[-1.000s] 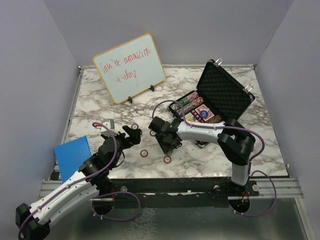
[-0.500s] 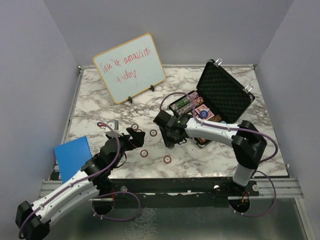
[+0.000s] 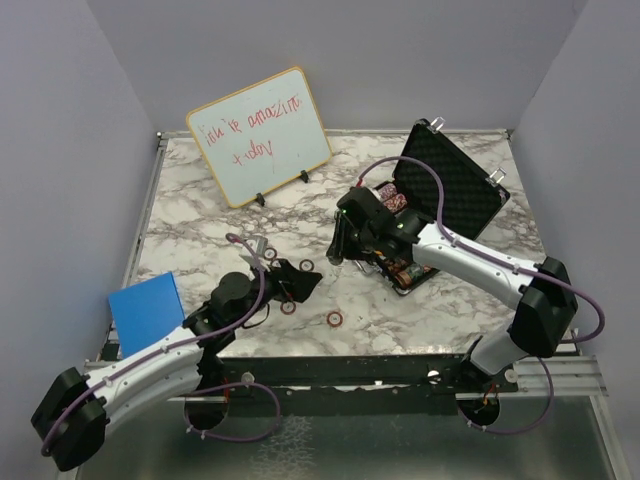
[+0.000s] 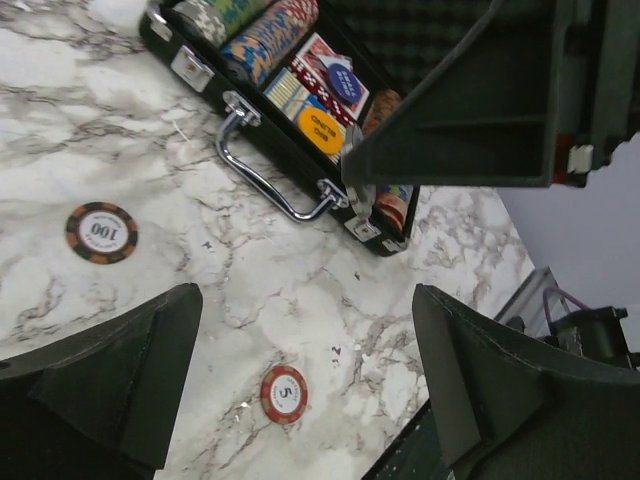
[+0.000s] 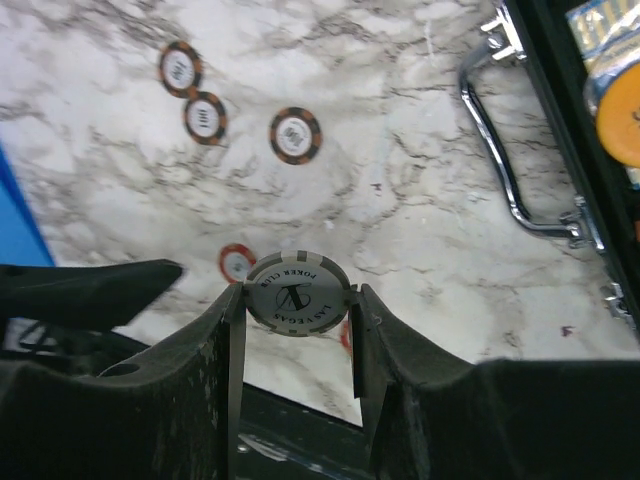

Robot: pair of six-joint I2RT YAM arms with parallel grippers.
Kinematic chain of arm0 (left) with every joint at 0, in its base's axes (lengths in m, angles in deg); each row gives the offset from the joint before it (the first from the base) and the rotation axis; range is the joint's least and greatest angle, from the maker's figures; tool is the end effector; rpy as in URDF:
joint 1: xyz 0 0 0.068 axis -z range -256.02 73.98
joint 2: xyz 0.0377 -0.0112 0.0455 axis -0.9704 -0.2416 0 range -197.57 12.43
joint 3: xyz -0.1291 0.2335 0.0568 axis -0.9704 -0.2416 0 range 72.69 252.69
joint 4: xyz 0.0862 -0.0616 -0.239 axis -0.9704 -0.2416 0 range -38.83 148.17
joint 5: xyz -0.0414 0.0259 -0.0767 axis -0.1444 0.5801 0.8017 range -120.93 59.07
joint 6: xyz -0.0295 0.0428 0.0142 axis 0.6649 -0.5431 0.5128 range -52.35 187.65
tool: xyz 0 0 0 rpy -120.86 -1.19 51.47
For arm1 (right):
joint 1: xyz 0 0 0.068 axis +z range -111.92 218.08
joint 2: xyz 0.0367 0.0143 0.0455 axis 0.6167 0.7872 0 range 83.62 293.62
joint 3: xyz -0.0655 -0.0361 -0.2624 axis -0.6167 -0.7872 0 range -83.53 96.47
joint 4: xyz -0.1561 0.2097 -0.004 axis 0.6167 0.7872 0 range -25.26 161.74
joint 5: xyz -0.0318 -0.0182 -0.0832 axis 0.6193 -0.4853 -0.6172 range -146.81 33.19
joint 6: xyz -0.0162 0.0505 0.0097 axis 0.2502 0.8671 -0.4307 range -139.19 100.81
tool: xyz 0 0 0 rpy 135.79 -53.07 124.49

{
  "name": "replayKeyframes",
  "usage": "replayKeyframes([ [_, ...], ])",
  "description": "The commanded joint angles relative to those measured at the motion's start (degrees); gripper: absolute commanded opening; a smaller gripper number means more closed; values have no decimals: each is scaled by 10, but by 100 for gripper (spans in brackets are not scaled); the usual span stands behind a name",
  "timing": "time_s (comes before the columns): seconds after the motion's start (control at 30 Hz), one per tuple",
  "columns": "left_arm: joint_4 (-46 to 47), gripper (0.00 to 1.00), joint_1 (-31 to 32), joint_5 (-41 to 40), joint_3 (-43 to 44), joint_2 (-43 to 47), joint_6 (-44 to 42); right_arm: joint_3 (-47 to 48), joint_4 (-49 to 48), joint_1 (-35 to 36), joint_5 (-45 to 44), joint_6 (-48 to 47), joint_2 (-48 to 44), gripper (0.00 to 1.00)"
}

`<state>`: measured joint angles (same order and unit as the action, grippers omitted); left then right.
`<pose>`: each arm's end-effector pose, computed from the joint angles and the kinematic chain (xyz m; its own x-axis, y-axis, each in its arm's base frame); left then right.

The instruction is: Pack up texas hold em set

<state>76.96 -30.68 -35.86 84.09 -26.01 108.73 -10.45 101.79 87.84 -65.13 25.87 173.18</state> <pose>0.1195 -0.1168 0.2039 -0.5024 -0.4231 -0.7540 0.4228 0.6405 -0.6411 0.2202 0.2522 0.2777 -0.8623 0.0653 -0.5021 -0.1265 0.9324 0.3387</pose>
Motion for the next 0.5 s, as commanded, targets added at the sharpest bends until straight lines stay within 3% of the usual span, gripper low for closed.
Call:
replayKeyframes([
  [0.0, 96, 93, -1, 88, 37, -63, 5, 17, -56, -4, 50, 66, -28, 28],
  [0.3, 118, 99, -2, 60, 75, -102, 33, -25, -110, -7, 123, 120, -63, 28],
  [0.37, 119, 94, -2, 54, 78, -109, 38, -32, -119, -7, 134, 128, -67, 28],
  [0.47, 119, 77, -1, 24, 78, -110, 53, -32, -119, -8, 138, 130, -69, 28],
])
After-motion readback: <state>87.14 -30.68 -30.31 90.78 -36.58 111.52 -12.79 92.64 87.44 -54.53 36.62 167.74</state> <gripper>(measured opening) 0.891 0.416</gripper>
